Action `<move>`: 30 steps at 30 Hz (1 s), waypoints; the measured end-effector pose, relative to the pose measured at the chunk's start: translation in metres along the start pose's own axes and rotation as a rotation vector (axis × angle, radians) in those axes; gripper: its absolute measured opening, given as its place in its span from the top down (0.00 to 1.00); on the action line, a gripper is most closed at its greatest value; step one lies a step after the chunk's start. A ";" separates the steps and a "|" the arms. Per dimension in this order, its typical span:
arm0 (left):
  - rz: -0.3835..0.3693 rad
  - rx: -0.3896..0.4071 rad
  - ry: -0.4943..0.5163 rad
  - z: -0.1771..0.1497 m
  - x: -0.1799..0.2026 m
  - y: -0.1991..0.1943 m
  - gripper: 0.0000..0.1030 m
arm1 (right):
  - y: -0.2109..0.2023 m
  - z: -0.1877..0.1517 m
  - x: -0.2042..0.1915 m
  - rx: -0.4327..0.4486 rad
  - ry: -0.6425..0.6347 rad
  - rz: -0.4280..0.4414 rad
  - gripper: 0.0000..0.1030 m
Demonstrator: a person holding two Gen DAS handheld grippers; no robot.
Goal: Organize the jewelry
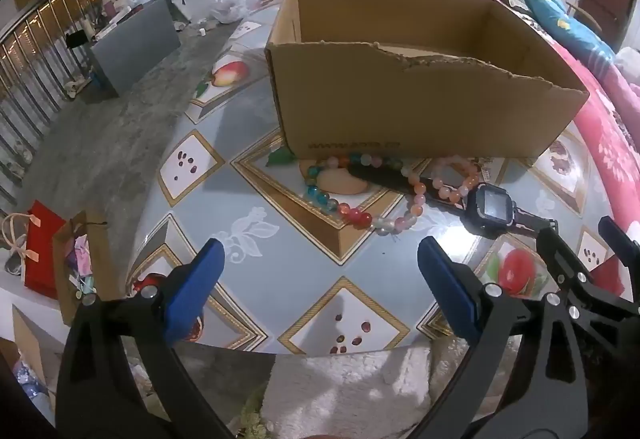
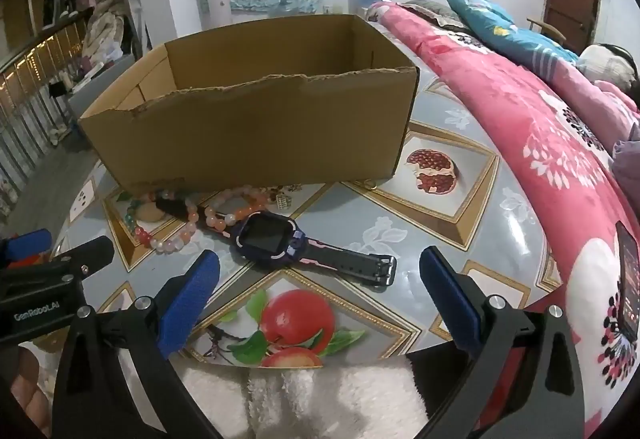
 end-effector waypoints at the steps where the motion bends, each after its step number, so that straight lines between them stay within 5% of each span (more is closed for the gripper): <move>1: 0.005 0.000 0.003 0.000 0.000 0.000 0.09 | 0.000 0.000 0.000 -0.001 0.000 0.000 0.05; 30: 0.006 0.004 0.005 -0.002 -0.011 0.003 0.09 | 0.000 0.001 -0.005 -0.004 -0.014 0.016 0.05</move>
Point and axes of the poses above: each gripper's, at about its wrist camera, not at the fingertips, and y roughly the way its jaws point, x to its right, z to its top, the point moved 3 cm from there along y, roughly the way its jaws point, and after that the axes turned 11 degrees about z, right-handed, at the moved point
